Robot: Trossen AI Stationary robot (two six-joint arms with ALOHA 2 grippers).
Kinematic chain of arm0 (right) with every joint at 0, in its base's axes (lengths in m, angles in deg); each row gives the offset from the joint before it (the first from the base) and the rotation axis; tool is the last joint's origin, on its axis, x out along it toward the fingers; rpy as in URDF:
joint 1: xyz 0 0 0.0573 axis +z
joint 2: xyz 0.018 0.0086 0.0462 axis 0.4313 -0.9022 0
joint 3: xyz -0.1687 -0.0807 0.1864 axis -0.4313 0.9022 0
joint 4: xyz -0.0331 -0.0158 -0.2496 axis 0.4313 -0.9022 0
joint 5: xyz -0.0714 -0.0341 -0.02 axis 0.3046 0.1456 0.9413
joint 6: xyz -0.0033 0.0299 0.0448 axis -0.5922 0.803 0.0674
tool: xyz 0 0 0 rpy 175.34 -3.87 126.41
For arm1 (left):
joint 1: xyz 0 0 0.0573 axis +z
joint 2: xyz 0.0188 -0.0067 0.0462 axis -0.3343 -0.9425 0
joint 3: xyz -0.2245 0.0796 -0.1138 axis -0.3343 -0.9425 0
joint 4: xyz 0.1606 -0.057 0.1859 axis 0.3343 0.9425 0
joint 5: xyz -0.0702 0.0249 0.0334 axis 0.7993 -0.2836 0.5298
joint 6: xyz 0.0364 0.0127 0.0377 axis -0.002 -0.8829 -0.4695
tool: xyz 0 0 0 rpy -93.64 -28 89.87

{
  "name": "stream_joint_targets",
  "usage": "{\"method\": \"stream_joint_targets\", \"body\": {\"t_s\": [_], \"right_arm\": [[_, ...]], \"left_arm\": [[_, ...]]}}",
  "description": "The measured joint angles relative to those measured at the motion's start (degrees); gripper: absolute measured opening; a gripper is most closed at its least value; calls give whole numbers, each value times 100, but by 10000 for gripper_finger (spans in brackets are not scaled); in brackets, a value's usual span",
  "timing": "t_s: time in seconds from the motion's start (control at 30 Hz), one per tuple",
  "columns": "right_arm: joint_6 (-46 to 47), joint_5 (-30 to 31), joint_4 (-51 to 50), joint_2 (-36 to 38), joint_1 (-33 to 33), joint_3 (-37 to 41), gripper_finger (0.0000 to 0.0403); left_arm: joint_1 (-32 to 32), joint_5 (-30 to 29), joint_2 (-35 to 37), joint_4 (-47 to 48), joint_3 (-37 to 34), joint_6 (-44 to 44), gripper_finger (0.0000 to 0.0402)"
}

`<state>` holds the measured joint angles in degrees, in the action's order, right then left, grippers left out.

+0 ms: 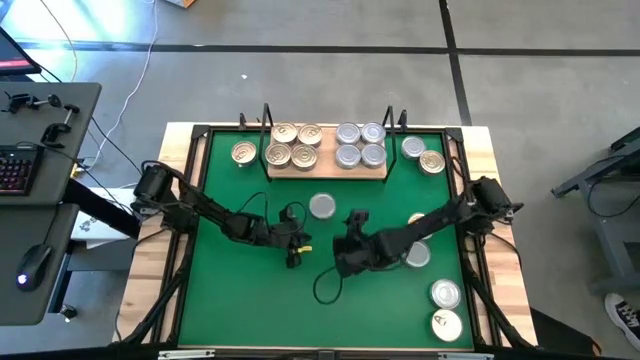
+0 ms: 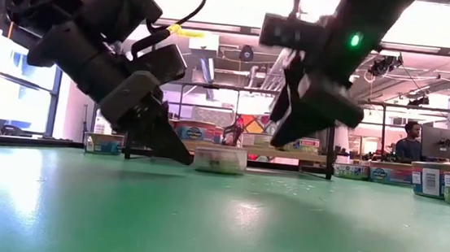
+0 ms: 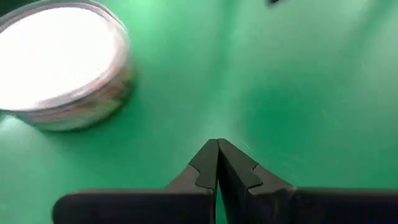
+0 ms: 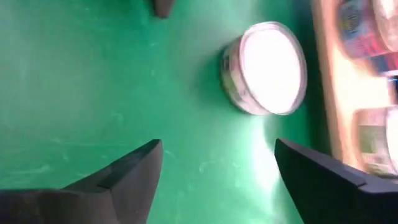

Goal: Stack canned seafood by type on shelf
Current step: Put the green white tuna can on the shelf

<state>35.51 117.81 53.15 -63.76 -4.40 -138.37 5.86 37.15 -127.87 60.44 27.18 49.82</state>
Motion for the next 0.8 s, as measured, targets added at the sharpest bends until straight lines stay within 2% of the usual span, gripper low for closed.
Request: {"method": "stream_joint_targets", "body": {"t_s": [0.17, 0.27, 0.4, 0.6, 0.8], "right_arm": [[-919, -1179, 1962, 24, -636, 819, 287], [-1139, -1281, 2892, 24, -951, 1044, 273], [-1386, -1358, 3284, 24, -1099, 1025, 258], [-1323, -2364, 3607, -159, -1557, 1011, 243], [-1014, -3126, 3979, -236, -1377, 1005, 234]], "left_arm": [[-6, -287, 214, 49, 0, 133, 0], [-89, -391, 472, 218, 0, 247, 0], [-233, -698, 940, 399, 2, 239, 0], [-153, -1054, 1269, 435, 4, -80, 0], [-92, -1096, 1272, 407, 4, -159, 0]]}}
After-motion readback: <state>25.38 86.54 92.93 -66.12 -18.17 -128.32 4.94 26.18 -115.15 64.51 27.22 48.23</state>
